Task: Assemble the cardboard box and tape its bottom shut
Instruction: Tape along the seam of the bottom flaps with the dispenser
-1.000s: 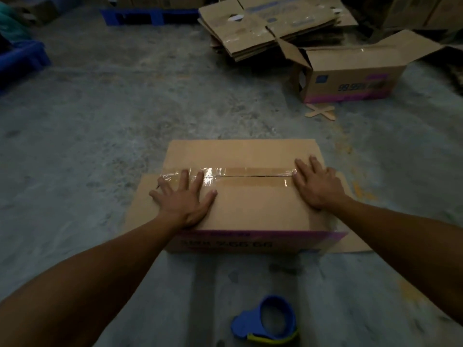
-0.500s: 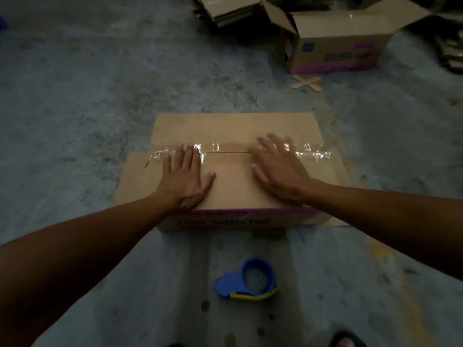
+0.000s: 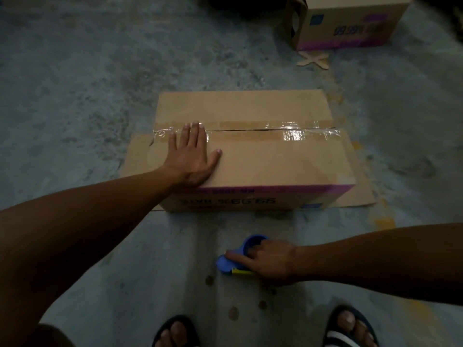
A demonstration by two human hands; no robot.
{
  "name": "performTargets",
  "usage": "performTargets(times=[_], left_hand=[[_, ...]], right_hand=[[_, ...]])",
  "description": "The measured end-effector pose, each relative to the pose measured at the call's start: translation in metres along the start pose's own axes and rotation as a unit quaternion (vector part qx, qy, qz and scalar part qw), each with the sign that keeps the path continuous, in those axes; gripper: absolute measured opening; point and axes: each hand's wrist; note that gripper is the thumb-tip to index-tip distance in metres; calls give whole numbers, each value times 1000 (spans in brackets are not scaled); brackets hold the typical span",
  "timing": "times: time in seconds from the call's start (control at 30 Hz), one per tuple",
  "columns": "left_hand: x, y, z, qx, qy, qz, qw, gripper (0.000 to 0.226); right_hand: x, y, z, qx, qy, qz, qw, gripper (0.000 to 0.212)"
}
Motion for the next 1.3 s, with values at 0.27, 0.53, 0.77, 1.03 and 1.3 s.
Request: performTargets(times=[0.27, 0.53, 0.77, 1.03, 1.3], left_hand=[[-2, -2, 6, 0, 0, -2, 1000, 82], [-3, -4, 1, 16, 13, -3, 1000, 81], [-6, -14, -1, 56, 78, -26, 995, 92], [-12, -17, 19, 57, -23, 12, 998, 82], [-103, 7, 38, -83, -478, 7, 875, 64]], right_hand=[[-36, 6, -6, 12, 18, -119, 993, 104], [-119, 20, 2, 27, 229, -99, 968, 71], [-223, -45, 74, 39, 586, 8, 810, 46], [-242, -61, 124, -16, 691, 194, 696, 45], [-245, -83, 140, -2, 730, 255, 634, 43]])
Point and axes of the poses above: each hand's wrist, its own y-axis towards the middle knuckle, its own x-axis out of the palm, z = x × y
